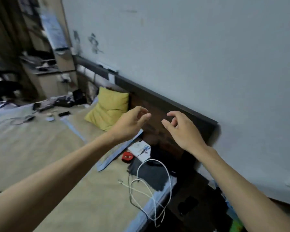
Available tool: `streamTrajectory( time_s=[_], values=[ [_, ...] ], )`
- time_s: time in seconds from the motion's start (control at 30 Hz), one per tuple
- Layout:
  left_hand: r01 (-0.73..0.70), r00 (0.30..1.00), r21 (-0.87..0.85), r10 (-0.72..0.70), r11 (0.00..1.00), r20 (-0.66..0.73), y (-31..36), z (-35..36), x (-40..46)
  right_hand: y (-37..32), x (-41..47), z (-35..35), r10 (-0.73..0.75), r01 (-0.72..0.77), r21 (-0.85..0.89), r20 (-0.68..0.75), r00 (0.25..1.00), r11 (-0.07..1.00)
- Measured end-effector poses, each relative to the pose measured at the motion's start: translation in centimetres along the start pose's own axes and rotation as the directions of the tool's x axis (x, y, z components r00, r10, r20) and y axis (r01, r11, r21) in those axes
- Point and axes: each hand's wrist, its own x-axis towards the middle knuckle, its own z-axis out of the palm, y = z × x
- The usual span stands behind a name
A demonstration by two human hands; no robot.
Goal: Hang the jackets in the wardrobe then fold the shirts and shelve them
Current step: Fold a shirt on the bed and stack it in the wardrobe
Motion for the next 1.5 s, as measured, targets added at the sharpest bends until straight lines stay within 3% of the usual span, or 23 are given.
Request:
streamTrajectory(
  time_s=[0.07, 0.13, 0.23, 0.33, 0.53, 0.7, 0.9, 1.17, 1.33, 1.5],
  values=[
    [0.169, 0.982, 0.031, -0.166, 0.985, -0.094, -4.8, -2.9, -4.2, -3.1, 1.0, 5.8, -0.103, 0.094, 0.066, 0.151, 0.983, 0.993],
    [0.353, 0.921, 0.014, -0.345, 0.936, -0.182, -8.9, -5.0, -9.4, -6.2, 1.1, 11.3, -0.189, 0.154, 0.136, 0.303, 0.934, 0.979],
    [0.578, 0.772, -0.041, -0.562, 0.815, -0.296, -13.3, -7.1, -18.0, -11.1, -0.2, 18.9, -0.303, 0.231, 0.205, 0.477, 0.825, 0.951],
    [0.73, 0.611, -0.05, -0.685, 0.681, -0.397, -15.8, -8.3, -26.5, -15.7, -3.2, 25.2, -0.41, 0.298, 0.283, 0.579, 0.705, 0.912],
    [0.874, 0.334, -0.19, -0.838, 0.446, -0.432, -19.3, -8.7, -40.8, -23.5, -11.1, 34.6, -0.523, 0.409, 0.35, 0.714, 0.466, 0.843],
    [0.913, 0.176, -0.276, -0.901, 0.3, -0.396, -24.4, -9.1, -49.9, -28.5, -17.5, 41.7, -0.524, 0.469, 0.352, 0.793, 0.309, 0.81],
    [0.937, 0.096, -0.3, -0.958, 0.178, -0.27, -33.9, -10.6, -59.6, -33.8, -24.5, 49.9, -0.429, 0.496, 0.284, 0.879, 0.207, 0.821],
    [0.977, 0.013, -0.209, -0.989, 0.044, -0.151, -47.4, -13.3, -66.9, -37.6, -30.1, 60.1, -0.286, 0.522, 0.168, 0.946, 0.154, 0.836],
    [0.998, -0.009, 0.053, -0.954, -0.026, -0.299, -54.6, -17.3, -69.0, -38.6, -31.3, 64.9, -0.26, 0.513, 0.148, 0.953, 0.154, 0.846],
    [0.928, 0.073, 0.364, -0.917, -0.082, -0.393, -61.3, -19.9, -71.0, -39.0, -31.9, 69.0, -0.266, 0.49, 0.165, 0.953, 0.144, 0.856]
  ],
)
